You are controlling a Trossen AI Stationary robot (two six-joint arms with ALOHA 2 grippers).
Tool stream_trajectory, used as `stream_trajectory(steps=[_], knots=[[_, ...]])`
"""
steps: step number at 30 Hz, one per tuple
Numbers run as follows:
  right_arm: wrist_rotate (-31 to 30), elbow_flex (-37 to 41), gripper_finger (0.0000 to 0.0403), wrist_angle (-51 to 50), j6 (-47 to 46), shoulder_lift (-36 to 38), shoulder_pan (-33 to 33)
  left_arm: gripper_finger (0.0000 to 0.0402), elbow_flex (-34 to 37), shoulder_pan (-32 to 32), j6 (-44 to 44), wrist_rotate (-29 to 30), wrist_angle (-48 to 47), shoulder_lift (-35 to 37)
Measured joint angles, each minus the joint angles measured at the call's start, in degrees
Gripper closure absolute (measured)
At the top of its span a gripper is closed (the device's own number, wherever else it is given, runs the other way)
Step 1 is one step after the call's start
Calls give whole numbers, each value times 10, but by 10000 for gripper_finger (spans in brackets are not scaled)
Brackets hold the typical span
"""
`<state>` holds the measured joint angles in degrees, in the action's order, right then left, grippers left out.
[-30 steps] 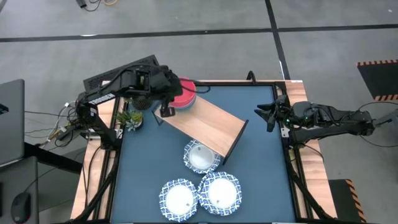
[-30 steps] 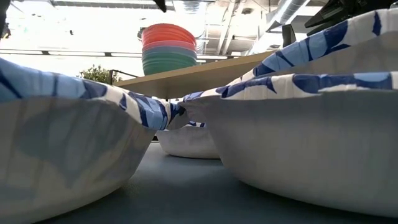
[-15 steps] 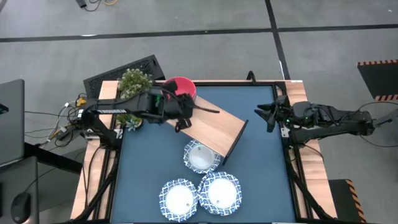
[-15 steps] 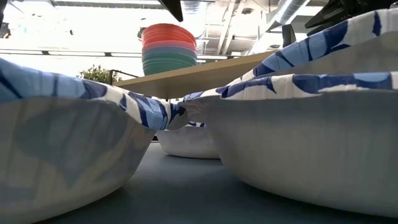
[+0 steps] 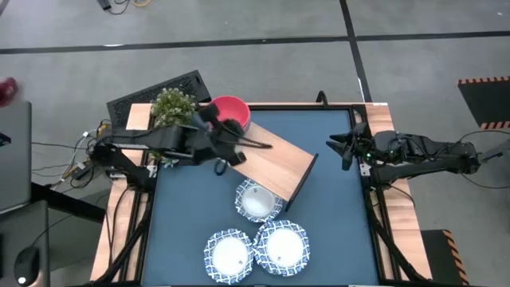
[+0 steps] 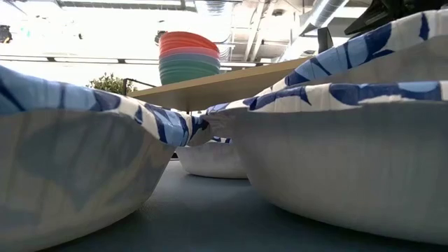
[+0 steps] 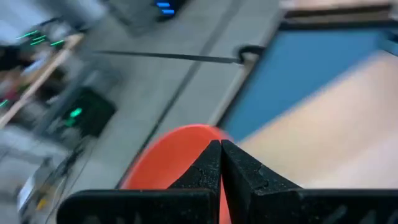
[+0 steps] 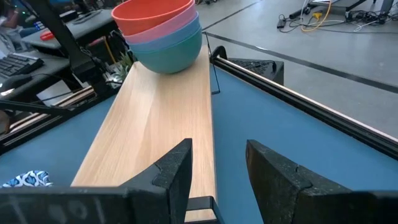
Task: Place and stack bowls onto a shelf
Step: Stack the orange bowl on top of the pink bowl on the shelf
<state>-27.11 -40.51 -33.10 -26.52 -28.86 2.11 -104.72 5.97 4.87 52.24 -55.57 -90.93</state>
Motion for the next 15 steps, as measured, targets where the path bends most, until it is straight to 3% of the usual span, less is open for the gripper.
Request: stream_trajectory(steps=[5,11,15], knots=[[0,0,226,0,0,0,0,401,62,16,118,109,-16,75],[0,0,226,1,1,0,0,401,242,47,151,125,121,190],[0,0,226,1,1,0,0,401,349,49,111,124,253,247]])
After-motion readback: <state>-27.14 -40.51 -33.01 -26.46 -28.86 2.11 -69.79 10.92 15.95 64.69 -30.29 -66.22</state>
